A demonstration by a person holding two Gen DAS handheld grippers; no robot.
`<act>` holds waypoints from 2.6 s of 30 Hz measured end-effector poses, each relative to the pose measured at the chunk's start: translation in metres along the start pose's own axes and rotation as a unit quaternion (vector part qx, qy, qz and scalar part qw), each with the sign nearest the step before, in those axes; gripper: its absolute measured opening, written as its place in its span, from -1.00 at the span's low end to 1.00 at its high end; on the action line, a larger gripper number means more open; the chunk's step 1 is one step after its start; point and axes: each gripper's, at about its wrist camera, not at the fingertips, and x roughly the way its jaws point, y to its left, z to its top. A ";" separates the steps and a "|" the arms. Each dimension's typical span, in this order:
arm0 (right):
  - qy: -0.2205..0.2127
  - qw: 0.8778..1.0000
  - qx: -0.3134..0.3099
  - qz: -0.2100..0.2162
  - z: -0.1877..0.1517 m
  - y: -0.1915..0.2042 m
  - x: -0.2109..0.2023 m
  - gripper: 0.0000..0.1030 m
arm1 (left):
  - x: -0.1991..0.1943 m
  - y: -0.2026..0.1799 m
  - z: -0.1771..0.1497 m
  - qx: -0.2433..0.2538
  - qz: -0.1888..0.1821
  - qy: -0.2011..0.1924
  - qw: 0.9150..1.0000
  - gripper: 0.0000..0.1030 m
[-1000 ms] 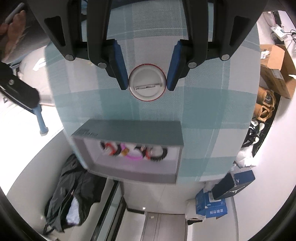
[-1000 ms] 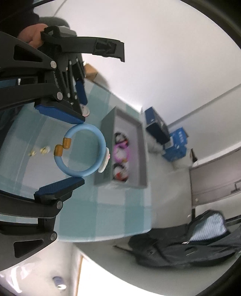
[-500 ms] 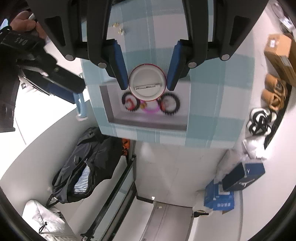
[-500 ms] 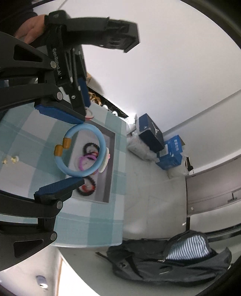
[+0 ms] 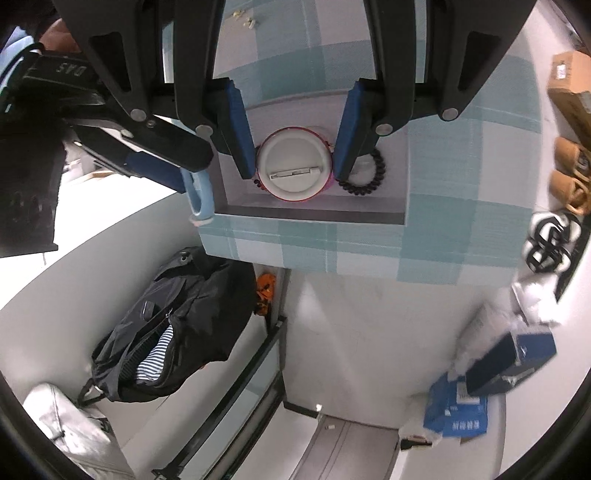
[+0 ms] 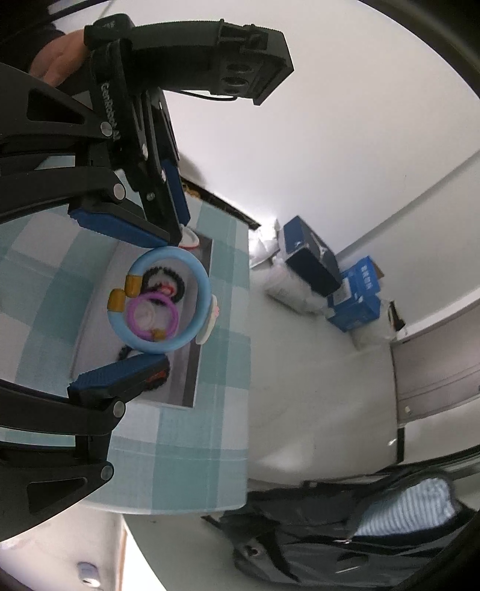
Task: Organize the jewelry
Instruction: 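Carry the badge and blue ring into the grey box with both grippers, then open both grippers to release badge and blue ring in the box, then withdraw both grippers toward the small yellow flower charms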
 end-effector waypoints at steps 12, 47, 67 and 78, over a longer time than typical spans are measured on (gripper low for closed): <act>0.025 1.000 0.010 -0.009 0.000 -0.011 0.021 0.14 | 0.022 0.009 0.011 -0.021 -0.023 0.022 0.999 -0.27; -0.017 0.998 0.012 -0.054 -0.010 -0.021 -0.006 0.69 | 0.011 0.007 0.002 0.010 0.029 -0.002 1.000 0.26; -0.059 0.995 0.005 -0.075 -0.054 -0.016 -0.057 0.85 | -0.022 -0.009 -0.063 0.019 0.067 -0.044 0.997 0.38; -0.069 0.993 0.027 -0.096 -0.084 -0.025 -0.081 0.87 | 0.006 -0.048 -0.137 0.063 0.064 0.032 0.995 0.42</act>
